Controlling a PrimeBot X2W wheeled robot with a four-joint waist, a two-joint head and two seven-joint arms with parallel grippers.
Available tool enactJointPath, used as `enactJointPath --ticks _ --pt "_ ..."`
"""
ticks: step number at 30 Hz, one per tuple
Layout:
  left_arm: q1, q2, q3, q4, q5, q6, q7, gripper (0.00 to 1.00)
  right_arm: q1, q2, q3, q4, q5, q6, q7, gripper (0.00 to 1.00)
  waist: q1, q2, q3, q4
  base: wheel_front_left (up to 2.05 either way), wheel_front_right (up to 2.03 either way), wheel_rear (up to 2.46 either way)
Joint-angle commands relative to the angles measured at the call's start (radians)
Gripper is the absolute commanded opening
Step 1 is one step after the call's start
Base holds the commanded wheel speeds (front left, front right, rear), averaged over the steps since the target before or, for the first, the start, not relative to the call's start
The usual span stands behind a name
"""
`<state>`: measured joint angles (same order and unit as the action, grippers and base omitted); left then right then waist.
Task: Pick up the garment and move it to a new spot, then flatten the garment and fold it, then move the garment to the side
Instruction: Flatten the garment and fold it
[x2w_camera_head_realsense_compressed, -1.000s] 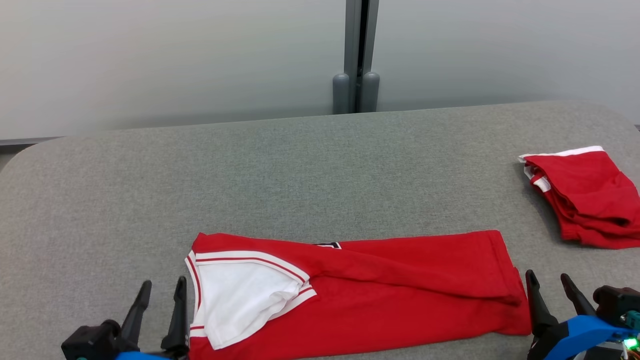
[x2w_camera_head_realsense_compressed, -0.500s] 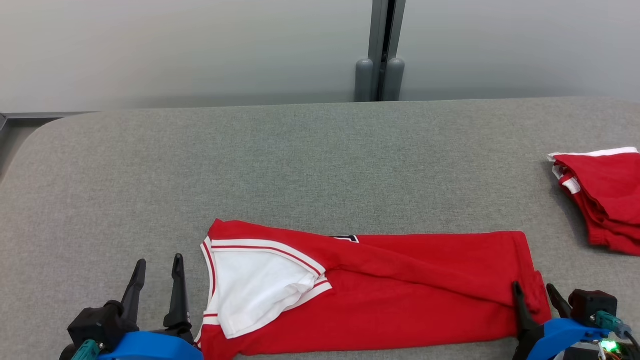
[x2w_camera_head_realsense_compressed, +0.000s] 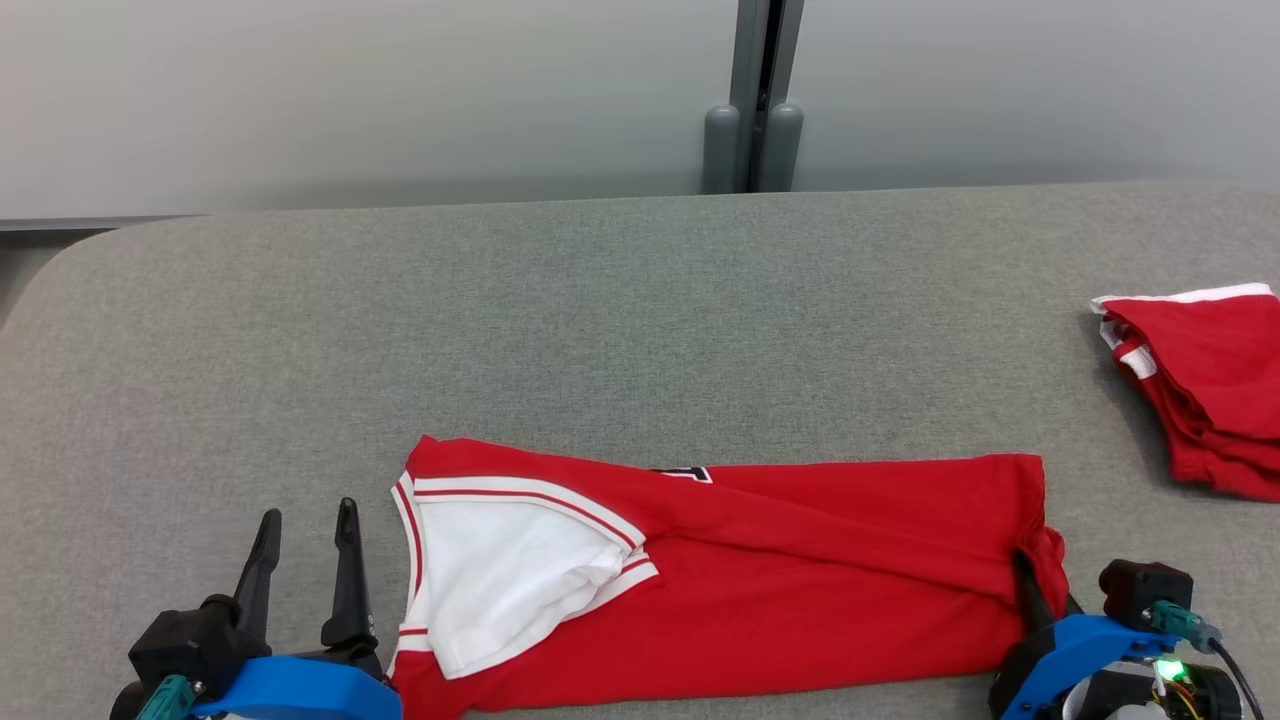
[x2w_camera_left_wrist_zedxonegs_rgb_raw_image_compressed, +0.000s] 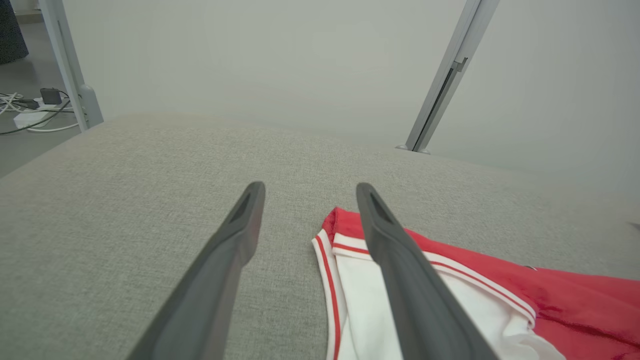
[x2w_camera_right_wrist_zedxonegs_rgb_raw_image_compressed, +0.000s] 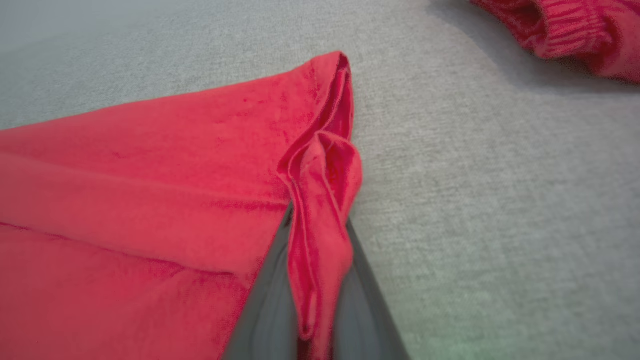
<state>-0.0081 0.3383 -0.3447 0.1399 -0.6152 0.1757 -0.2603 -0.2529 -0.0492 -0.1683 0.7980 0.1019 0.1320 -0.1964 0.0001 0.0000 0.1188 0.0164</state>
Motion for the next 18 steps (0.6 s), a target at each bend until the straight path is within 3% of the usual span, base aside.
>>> enactJointPath --ticks 1,11,18 --pt "-0.01 -0.005 0.0 -0.004 0.004 0.003 -0.005 1.0 -0.002 -0.005 -0.013 0.017 -0.008 -0.002 0.0 0.0 -0.0001 0.0 -0.002 -0.007 0.0 0.0 0.0" --pt "0.01 -0.013 0.001 -0.004 0.008 0.004 -0.005 1.0 0.041 -0.101 -0.126 -0.148 -0.011 -0.002 0.023 0.0 -0.0001 0.0 -0.011 -0.059 0.0 0.0 0.0" --pt "0.001 -0.022 -0.01 0.01 0.017 -0.006 -0.005 1.0 0.097 -0.06 -0.087 -0.364 0.06 -0.001 0.121 0.0 -0.0001 0.0 -0.016 -0.061 0.0 0.0 0.0"
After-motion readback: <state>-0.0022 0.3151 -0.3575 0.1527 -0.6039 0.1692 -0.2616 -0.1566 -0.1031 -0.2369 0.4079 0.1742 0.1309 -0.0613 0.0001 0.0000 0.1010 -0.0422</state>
